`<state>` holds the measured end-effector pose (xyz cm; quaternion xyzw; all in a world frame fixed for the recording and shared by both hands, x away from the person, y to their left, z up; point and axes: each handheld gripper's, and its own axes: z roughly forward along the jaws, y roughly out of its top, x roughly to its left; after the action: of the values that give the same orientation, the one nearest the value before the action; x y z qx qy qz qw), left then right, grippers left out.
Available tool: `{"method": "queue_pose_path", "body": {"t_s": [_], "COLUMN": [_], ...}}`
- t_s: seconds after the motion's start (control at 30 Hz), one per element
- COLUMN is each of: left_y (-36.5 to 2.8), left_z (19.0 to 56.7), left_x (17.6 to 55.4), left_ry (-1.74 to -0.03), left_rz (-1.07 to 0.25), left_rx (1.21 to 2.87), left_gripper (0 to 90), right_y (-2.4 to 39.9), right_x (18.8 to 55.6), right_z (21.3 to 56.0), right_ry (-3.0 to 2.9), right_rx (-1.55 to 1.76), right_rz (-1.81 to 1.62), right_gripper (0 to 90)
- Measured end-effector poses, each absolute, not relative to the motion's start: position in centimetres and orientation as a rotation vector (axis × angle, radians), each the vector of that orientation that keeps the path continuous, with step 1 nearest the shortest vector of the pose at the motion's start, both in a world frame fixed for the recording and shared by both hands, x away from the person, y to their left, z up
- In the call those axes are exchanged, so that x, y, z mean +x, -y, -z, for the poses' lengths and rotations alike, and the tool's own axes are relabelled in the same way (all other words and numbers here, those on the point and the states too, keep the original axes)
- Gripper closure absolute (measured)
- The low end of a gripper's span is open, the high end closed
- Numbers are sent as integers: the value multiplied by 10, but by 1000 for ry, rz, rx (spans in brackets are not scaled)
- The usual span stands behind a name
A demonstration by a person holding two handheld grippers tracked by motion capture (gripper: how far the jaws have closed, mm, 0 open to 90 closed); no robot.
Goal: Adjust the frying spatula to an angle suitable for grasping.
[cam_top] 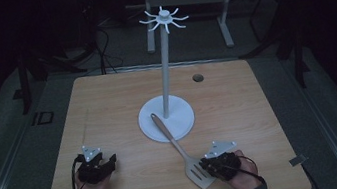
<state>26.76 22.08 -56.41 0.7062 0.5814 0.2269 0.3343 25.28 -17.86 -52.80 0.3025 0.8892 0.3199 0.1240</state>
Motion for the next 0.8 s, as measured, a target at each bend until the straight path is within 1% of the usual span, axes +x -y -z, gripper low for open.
{"method": "queue_pose_path", "body": {"t_s": [0.3,0.47,0.6,0.67,0.8], "left_y": [-222,-223,-223,-224,-225], "left_z": [564,564,564,564,564], "left_x": [268,268,268,267,268], "left_ry": [-1519,-1525,-1527,-1530,-1540], "left_rz": [-588,-584,-584,-583,-572], "left_rx": [1839,1833,1826,1819,1820], "left_gripper": [456,456,456,456,453], "right_y": [149,128,117,107,100], "right_x": [284,303,311,318,325], "right_z": [520,525,530,536,540], "right_ry": [-2585,-2602,-2604,-2605,-2601], "right_rx": [895,921,945,966,1004], "right_rz": [-886,-853,-830,-808,-790], "right_gripper": [777,743,715,682,680]}}
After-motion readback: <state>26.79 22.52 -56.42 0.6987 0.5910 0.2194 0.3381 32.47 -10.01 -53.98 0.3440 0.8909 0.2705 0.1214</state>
